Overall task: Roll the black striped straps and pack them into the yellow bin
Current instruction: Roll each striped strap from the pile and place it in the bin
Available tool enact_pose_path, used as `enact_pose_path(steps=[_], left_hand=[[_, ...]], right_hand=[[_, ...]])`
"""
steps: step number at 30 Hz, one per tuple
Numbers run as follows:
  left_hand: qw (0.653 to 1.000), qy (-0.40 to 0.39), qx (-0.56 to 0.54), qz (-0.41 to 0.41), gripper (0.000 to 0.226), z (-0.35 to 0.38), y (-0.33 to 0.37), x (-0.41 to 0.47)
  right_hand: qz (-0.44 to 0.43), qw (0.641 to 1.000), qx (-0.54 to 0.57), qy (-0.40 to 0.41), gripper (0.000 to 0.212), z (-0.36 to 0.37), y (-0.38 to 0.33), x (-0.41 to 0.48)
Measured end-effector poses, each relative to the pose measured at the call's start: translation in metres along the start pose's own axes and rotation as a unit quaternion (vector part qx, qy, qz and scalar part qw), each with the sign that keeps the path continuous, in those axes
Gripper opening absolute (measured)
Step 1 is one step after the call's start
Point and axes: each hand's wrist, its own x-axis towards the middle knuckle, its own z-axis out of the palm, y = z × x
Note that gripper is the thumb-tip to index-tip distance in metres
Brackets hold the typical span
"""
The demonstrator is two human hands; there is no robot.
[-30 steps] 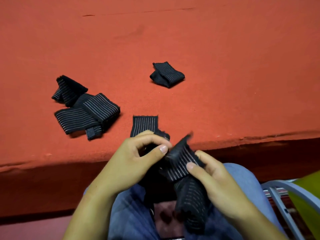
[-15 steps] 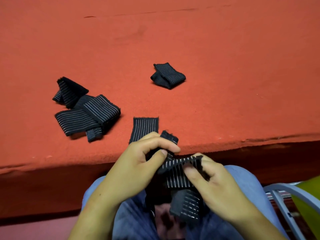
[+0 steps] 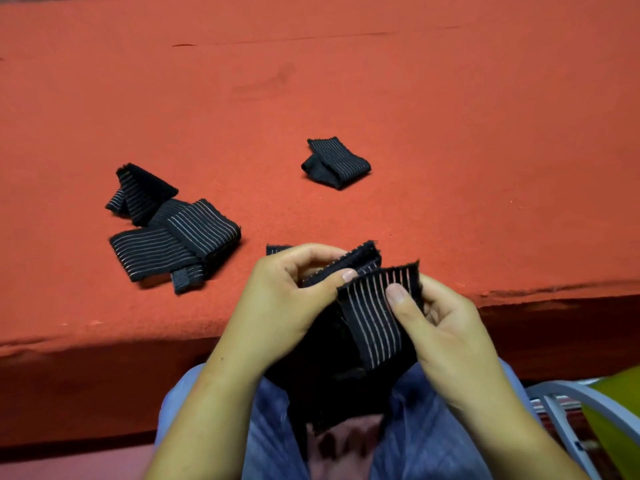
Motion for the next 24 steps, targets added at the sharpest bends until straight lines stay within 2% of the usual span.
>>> enact_pose_path(steps=[5, 9, 12, 14, 19, 24], left_hand=[[1.000, 0.002, 0.002, 0.006, 0.013, 0.003, 0.001, 0.003], [0.999, -0.013, 0.038, 0.007, 0.020, 0.003, 0.002, 0.003], [0.998, -0.022, 0.053, 0.014, 0.012, 0.003, 0.002, 0.004], [0.997, -0.047, 0.057, 0.012, 0.021, 0.003, 0.000, 0.002], [0.992, -0.124, 0.009, -0.015, 0.037, 0.007, 0.001, -0.007], [0.992, -0.083, -0.061, -0.071, 0.025, 0.012, -0.003, -0.008]], right_hand=[[0.001, 1.000, 0.006, 0.016, 0.024, 0.002, -0.003, 0.004], [-0.003, 1.000, 0.013, -0.001, 0.021, 0.006, -0.003, 0.006], [-0.001, 1.000, 0.023, -0.009, 0.021, 0.009, -0.005, 0.006], [0.000, 0.999, 0.041, -0.007, 0.021, 0.011, -0.007, 0.005], [0.000, 0.998, 0.054, -0.009, 0.021, 0.015, -0.009, 0.002], [-0.002, 0.998, 0.047, -0.032, 0.021, 0.015, -0.012, 0.000]])
